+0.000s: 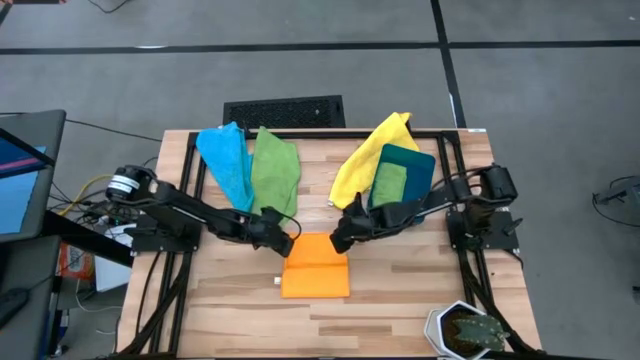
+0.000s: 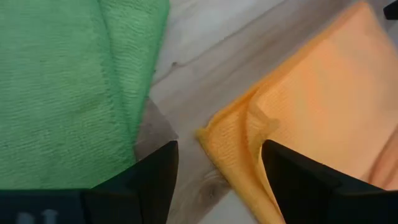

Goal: Fold microfiber towels
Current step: Fold the orange microfiber cloth

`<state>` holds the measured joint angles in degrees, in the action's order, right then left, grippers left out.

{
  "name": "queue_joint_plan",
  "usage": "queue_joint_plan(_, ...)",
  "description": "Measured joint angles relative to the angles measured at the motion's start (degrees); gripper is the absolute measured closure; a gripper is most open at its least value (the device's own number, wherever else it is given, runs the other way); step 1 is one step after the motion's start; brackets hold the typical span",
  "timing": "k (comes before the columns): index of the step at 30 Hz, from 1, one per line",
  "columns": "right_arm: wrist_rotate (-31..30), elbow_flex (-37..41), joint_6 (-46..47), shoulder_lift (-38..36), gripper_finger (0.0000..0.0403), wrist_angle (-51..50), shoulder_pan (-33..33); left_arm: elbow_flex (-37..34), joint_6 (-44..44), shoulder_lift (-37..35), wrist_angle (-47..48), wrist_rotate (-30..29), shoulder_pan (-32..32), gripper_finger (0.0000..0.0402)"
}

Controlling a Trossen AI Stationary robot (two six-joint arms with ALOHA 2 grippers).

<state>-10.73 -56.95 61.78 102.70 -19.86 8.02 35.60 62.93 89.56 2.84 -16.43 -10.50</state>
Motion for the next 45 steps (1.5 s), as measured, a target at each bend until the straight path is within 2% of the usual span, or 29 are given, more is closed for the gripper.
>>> queue_joint_plan(5,1.8,-1.3,-0.1,2.2,0.0165,0.1,0.1,1.5,-0.7,3.5,0.6,-1.5,-0.1,0.0176)
queue_joint_plan(10,1.8,-1.9,1.9,2.7,0.0179,-2.0,0.1,1.5,-0.7,3.7,0.2,-2.9,0.0,0.0183)
queue_joint_plan(23,1.3,-1.9,0.3,4.1,0.0284,-2.9,-0.6,1.3,-4.5,3.9,-0.5,-3.9,0.3,0.0323)
queue_joint_plan(34,2.7,-1.9,-1.0,4.3,0.0388,0.4,-1.1,1.2,-5.5,4.1,-2.7,-3.9,0.3,0.0387)
queue_joint_plan(41,3.0,-1.9,-1.8,3.7,0.0391,-0.1,-1.5,1.2,-6.4,4.0,-3.7,-2.8,0.2,0.04)
queue_joint_plan(45,0.9,-1.8,-1.8,1.8,0.0396,-1.4,-0.9,1.2,-6.6,2.3,-2.9,-2.8,0.2,0.0401)
